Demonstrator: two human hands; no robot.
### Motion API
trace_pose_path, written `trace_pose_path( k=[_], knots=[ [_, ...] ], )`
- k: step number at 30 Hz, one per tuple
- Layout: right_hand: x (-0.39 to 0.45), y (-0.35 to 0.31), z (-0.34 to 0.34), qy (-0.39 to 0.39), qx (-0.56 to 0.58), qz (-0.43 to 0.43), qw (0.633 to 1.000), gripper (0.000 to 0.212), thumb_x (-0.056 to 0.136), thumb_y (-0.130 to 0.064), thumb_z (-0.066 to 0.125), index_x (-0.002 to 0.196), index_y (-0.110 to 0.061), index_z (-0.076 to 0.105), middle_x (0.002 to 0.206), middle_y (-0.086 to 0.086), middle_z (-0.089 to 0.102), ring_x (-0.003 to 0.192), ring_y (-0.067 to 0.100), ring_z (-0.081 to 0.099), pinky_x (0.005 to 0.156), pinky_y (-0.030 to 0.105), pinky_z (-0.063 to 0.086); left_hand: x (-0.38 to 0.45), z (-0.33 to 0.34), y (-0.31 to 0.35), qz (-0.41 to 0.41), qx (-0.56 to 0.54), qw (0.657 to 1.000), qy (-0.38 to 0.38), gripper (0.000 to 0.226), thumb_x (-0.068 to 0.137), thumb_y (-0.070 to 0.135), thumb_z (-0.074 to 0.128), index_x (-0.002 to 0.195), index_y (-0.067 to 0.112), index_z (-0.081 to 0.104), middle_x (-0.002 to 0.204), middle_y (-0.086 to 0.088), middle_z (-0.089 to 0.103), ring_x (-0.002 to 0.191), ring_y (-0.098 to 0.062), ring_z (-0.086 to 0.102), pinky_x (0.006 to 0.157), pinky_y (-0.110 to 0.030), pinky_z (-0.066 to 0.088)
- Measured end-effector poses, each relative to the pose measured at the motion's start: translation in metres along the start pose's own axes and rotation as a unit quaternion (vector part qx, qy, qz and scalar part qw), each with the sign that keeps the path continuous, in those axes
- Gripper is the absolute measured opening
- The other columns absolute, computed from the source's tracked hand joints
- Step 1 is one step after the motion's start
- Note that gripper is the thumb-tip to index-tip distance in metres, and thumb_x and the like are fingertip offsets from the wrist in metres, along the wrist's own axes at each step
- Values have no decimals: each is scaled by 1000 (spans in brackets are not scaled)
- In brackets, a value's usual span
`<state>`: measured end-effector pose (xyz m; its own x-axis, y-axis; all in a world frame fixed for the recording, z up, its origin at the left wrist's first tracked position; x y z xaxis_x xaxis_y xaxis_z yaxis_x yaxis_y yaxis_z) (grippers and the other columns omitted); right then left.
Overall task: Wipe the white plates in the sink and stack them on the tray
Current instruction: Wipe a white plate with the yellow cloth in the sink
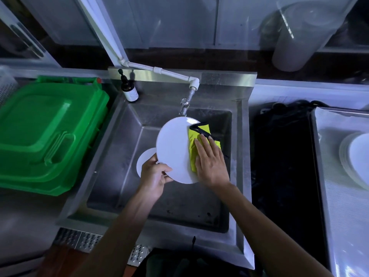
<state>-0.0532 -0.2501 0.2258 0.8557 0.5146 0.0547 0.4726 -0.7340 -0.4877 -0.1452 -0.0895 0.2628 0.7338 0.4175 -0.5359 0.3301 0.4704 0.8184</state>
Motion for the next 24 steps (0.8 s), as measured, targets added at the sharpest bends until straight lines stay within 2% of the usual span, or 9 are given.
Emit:
trace_pose_path(
  k=[3,8,10,13,15,19,22,24],
  knots=[
    [-11,-5,6,-1,17,5,1000,54,104,-33,25,156,-20,29,167,2,19,155,27,12,123,53,21,0,4,2,0,-5,1000,10,45,55,-1,55,96,11,68,100,-11,70,91,-35,65,67,-44,59],
    [-22,-24,12,-14,52,5,999,52,107,-32,26,158,-20,26,168,2,14,156,28,6,124,52,19,3,8,1,2,-28,999,16,48,63,-6,53,107,8,68,111,-17,72,98,-39,67,75,-53,59],
    [-24,-36,11,-18,72,-6,997,52,107,-30,30,158,-18,27,168,3,13,156,28,6,123,52,20,4,9,1,3,-31,999,18,44,68,-11,49,101,10,71,103,-19,72,88,-37,69,69,-46,59],
    [-24,-58,9,-30,85,-40,995,55,105,-29,39,157,-18,27,169,2,12,156,29,4,123,50,19,5,10,5,-7,-22,999,30,41,70,-15,44,86,12,71,75,-11,66,62,-27,57,51,-28,49],
    [-23,-67,6,-27,87,-63,994,54,104,-27,41,156,-16,30,168,3,15,156,30,6,122,51,20,6,6,8,-12,-21,999,31,43,71,-16,42,90,11,69,71,-8,62,60,-24,53,48,-24,43],
    [-23,-64,4,-22,86,-82,993,50,106,-27,38,154,-16,36,167,3,20,156,28,8,122,49,21,9,-5,14,-8,-32,999,12,51,75,-18,42,115,2,67,98,-19,67,84,-32,63,60,-33,54],
    [-22,-57,8,-32,67,-81,994,49,107,-27,37,155,-17,34,167,2,18,156,27,7,121,51,21,11,-15,17,-13,-46,999,5,52,75,-16,43,118,3,66,106,-21,67,94,-37,64,73,-46,59],
    [-19,-52,11,-44,58,-73,995,50,108,-27,36,157,-19,30,168,1,15,156,26,3,123,52,19,11,-21,20,-13,-45,999,6,56,66,-9,51,119,2,64,109,-21,68,98,-39,65,81,-56,59]
  ],
)
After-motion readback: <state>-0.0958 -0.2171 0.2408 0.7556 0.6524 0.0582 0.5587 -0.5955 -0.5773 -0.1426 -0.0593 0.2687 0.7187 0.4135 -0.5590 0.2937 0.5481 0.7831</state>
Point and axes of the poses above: each hand's wrist, its own x-axis towards the middle knuckle, its own z-axis out of the palm, y = z × x, the point moved 3 cm from there along x, towards the middle knuckle
